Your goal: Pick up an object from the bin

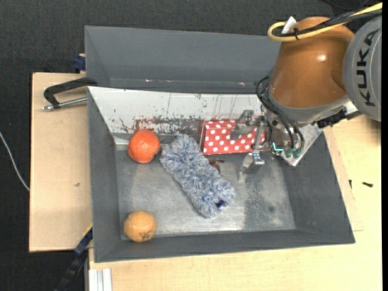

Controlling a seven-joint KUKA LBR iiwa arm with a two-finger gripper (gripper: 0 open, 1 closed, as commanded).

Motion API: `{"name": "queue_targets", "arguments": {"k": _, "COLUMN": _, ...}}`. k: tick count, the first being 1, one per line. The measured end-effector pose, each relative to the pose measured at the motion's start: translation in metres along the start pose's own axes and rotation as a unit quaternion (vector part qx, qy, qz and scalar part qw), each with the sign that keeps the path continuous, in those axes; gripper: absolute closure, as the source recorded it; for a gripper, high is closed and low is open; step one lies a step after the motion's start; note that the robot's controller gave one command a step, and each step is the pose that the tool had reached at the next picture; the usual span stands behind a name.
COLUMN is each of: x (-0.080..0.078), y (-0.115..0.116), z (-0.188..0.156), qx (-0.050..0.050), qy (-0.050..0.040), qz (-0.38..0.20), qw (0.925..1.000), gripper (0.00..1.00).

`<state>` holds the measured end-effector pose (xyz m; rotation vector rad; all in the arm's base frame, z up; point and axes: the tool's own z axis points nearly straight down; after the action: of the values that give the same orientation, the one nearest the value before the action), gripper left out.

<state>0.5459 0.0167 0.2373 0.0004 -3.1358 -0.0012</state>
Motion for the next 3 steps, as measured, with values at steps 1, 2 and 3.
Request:
{"name": "queue_targets", "arguments": {"k": 1, "x": -0.004, "y": 0.006, "z": 0.012, "qx": 0.0, "qy": -0.0101, "qz": -0.006, "qw": 0.9999, "gripper": 0.0}}
{"name": "queue_targets", "arguments": {"k": 2, "x": -0.004, "y": 0.045, "z": 0.132, "qx": 0.0, "qy": -0.0041, "qz": -0.045, "qw": 0.999, "gripper": 1.0}}
{"name": "queue_targets", "arguments": {"k": 3, "x": -0.004, "y": 0.045, "z": 0.132, "qx": 0.0, "qy": -0.0041, "qz": -0.045, "qw": 0.999, "gripper": 1.0}}
